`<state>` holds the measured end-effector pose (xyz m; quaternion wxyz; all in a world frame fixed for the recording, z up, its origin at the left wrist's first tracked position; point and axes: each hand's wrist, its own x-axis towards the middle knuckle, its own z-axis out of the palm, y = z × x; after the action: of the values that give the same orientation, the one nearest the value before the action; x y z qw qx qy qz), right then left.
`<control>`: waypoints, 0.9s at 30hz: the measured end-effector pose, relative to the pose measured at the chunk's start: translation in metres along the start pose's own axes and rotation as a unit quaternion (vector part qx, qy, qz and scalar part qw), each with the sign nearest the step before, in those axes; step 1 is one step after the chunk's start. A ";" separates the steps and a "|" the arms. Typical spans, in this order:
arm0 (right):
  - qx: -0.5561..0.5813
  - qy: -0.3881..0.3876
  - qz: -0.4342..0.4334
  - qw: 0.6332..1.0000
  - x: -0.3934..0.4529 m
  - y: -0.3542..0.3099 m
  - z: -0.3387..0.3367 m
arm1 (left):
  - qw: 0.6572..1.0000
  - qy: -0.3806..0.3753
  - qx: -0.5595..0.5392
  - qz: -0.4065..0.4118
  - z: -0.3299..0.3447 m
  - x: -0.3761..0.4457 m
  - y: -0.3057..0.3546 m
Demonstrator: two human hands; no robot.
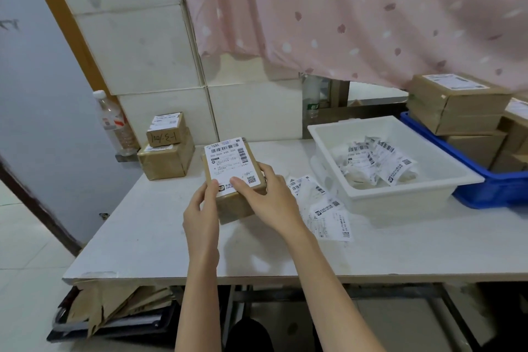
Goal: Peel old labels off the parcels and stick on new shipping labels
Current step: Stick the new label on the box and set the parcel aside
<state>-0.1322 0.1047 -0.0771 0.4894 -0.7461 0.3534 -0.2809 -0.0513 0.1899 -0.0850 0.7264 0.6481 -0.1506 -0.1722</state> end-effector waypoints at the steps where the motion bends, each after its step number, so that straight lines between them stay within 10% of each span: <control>1: 0.010 -0.005 0.002 1.000 -0.001 -0.001 -0.002 | 1.000 0.003 -0.011 -0.003 0.004 -0.002 0.002; 11: 0.118 0.012 0.017 0.993 -0.026 -0.002 -0.063 | 0.991 0.045 -0.123 0.003 0.061 -0.034 0.013; 27: 0.097 0.316 0.084 0.940 -0.063 0.046 -0.291 | 0.961 -0.231 -0.124 -0.085 0.284 -0.146 0.019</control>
<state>-0.4036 -0.0124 -0.0189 0.4445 -0.5348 0.5226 -0.4932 -0.3060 0.0045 -0.0328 0.7291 0.5063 -0.2362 -0.3954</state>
